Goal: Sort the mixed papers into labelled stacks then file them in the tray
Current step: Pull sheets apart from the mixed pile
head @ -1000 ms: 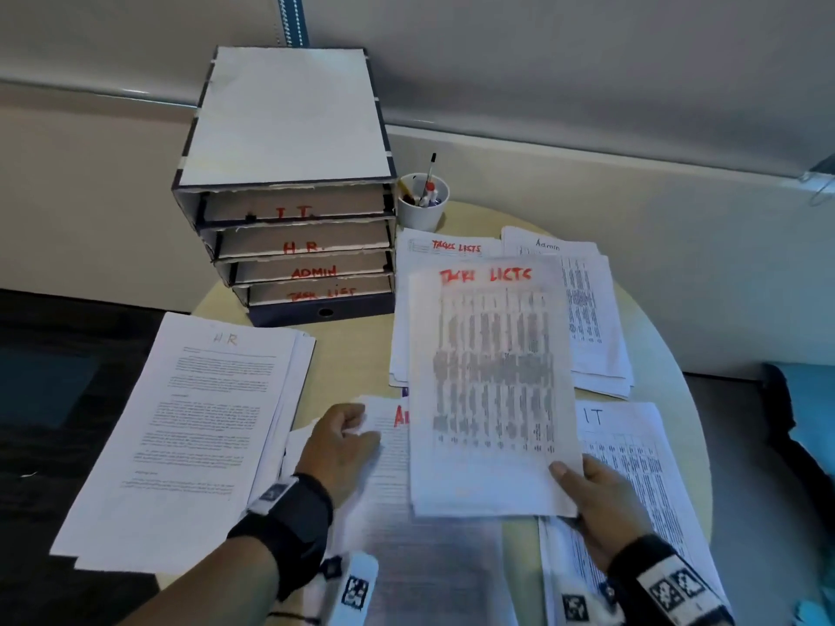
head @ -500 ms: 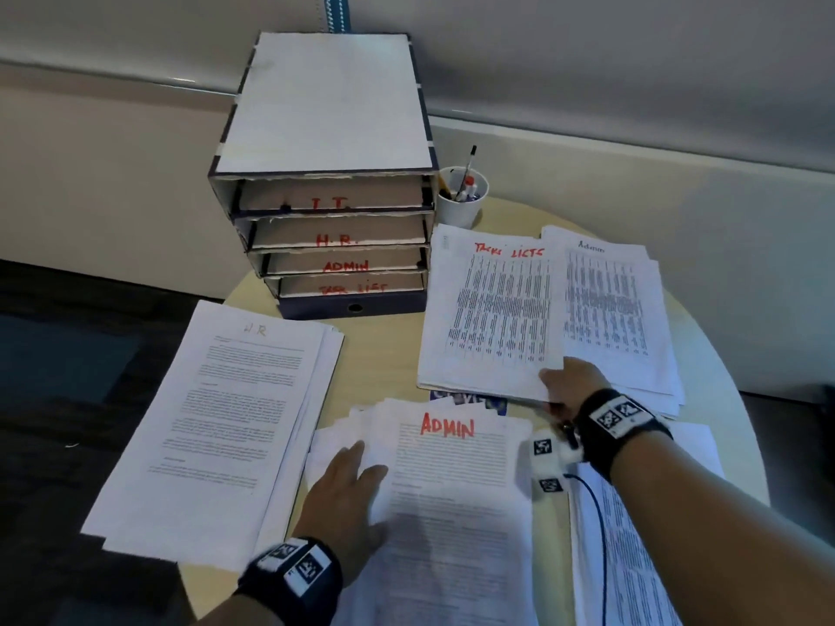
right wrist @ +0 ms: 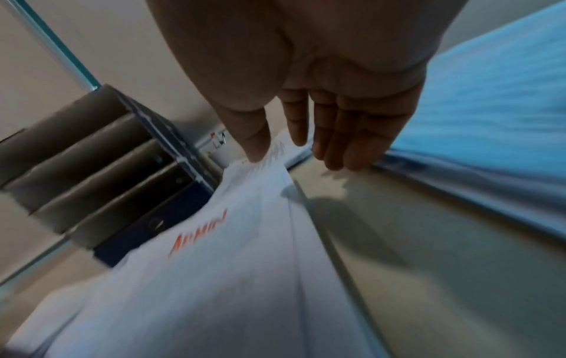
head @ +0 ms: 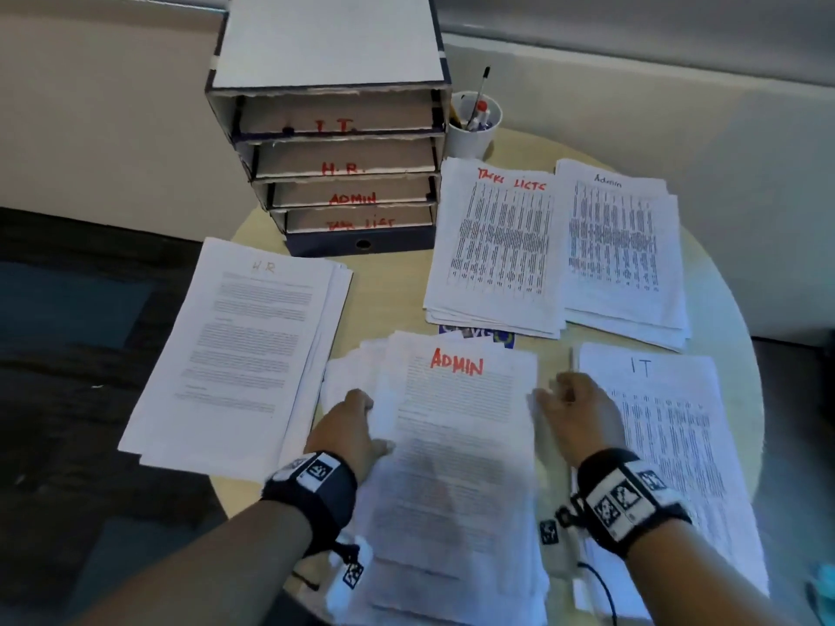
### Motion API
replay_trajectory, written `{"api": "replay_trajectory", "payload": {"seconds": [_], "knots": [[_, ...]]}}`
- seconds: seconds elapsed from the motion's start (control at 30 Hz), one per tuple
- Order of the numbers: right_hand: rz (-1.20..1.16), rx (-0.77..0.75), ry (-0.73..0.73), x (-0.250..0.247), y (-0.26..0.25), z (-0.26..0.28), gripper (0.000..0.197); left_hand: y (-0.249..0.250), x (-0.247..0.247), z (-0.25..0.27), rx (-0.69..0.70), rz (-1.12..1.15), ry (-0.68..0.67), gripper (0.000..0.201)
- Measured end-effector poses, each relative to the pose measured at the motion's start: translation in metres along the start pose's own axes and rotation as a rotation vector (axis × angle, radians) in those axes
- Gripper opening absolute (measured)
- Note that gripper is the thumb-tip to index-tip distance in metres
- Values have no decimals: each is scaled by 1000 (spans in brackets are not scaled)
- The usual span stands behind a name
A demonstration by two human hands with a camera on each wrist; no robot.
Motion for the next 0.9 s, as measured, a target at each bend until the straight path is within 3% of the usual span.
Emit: {"api": "replay_trajectory", "payload": {"seconds": [0.07, 0.13, 0.27, 0.3, 0.37, 0.4, 0.47, 0.53, 0.63, 0.67, 0.77, 0.83, 0.9], "knots": [[-19, 43, -75, 23, 20, 34, 61, -2, -3, 2, 0, -8, 20, 38], [-41, 54, -86, 32, 30, 51, 75, -1, -3, 5, 45, 60, 21, 34], [-220, 32, 26, 22, 38, 55, 86, 6, 4, 27, 187, 459, -167, 31], [-305, 25, 35, 20, 39, 56, 81, 8, 7, 33, 217, 522, -226, 25], [-465, -10, 34, 15, 45, 60, 47, 11, 11, 49, 247, 527, -346, 11], [-518, -31, 16, 12, 48, 62, 30, 11, 15, 55, 253, 493, -404, 28], [-610, -52, -47, 10, 59, 70, 28, 12, 18, 62, 246, 432, -482, 47], [-684, -25, -97, 9, 66, 83, 11, 8, 10, 51, 189, 431, -389, 49], [-766, 54, -73, 8, 85, 98, 8, 10, -15, 26, 104, 265, 7, 16], [-780, 63, -68, 10, 89, 102, 13, 15, -16, 24, 66, 117, 83, 28], [-816, 71, -57, 11, 89, 108, 19, 29, 0, 22, -31, -172, 93, 78], [-780, 56, -64, 10, 84, 110, 22, 33, 10, 17, -62, -123, 41, 83], [-779, 47, -55, 10, 78, 110, 19, 27, 13, 10, -106, -7, 2, 70]]}}
Point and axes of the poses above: each hand's wrist, its own z-axis away from the middle knuckle, its own x-axis out of the palm, y = z × x, the point moved 9 cm from there along -z, towards the middle knuckle, and after that the axes turned 12 degrees about -x, right-handed, at the moved point
